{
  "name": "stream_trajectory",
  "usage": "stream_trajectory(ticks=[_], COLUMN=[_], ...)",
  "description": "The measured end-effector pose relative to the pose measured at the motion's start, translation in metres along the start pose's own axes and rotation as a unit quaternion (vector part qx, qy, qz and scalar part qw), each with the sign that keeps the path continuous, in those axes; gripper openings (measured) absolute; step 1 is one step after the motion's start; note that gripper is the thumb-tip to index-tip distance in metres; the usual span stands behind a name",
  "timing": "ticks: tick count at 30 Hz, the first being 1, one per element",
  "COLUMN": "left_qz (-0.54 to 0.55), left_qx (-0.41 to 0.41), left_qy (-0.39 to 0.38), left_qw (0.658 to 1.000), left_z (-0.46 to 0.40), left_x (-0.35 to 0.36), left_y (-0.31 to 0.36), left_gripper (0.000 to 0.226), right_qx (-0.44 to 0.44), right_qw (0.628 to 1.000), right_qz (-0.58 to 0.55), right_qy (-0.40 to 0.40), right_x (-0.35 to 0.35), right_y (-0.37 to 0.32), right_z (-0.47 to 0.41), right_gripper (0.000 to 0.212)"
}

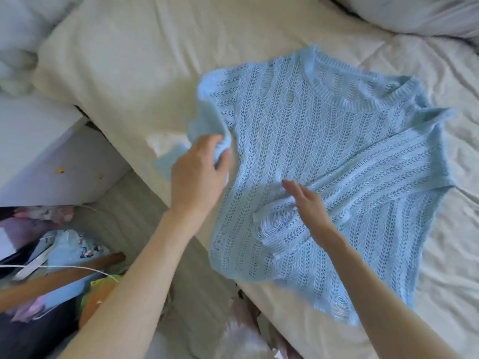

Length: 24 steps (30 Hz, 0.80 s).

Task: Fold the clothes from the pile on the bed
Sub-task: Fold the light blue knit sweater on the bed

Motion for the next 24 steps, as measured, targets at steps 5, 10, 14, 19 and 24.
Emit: stream_trajectory(ticks=[5, 10, 14, 19, 24], left_qz=[0.054, -0.003, 0.053, 0.056, 0.118], left_qx=[0.267, 0.082, -0.025, -0.218, 0.021], left_qy=[-0.301, -0.264, -0.278, -0.209, -0.137], left_qw=[0.914, 0.961, 0.959, 0.952, 0.983], left_z=[0.04, 0.06, 0.073, 0.06, 0.08], left_x=[0.057, 0.088, 0.117, 0.147, 0.131], left_y=[0.1, 0.046, 0.025, 0.053, 0.126], left_gripper=[0.043, 0.059, 0.066, 0.046, 0.014], right_qx=[0.074, 0.112, 0.113, 0.165, 0.129], right_qw=[0.932, 0.961, 0.969, 0.942, 0.912], right_qz=[-0.348, -0.212, -0.177, -0.286, -0.383], right_qy=[0.073, 0.139, 0.129, 0.06, 0.067], right_x=[-0.06, -0.066, -0.051, -0.067, -0.125], right_y=[0.028, 0.059, 0.053, 0.05, 0.078], right_z=[0.043, 0.054, 0.033, 0.025, 0.057], right_gripper=[0.049, 0.02, 0.025, 0.028, 0.033])
Point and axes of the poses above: each hand's wrist, its own z-axis away from the middle knuckle, its own x-axis out of the palm, y = z × x, the point moved 1 cm from there along -z, towards the middle knuckle, and after that the axes turned 3 degrees about x, right-handed, at the moved point
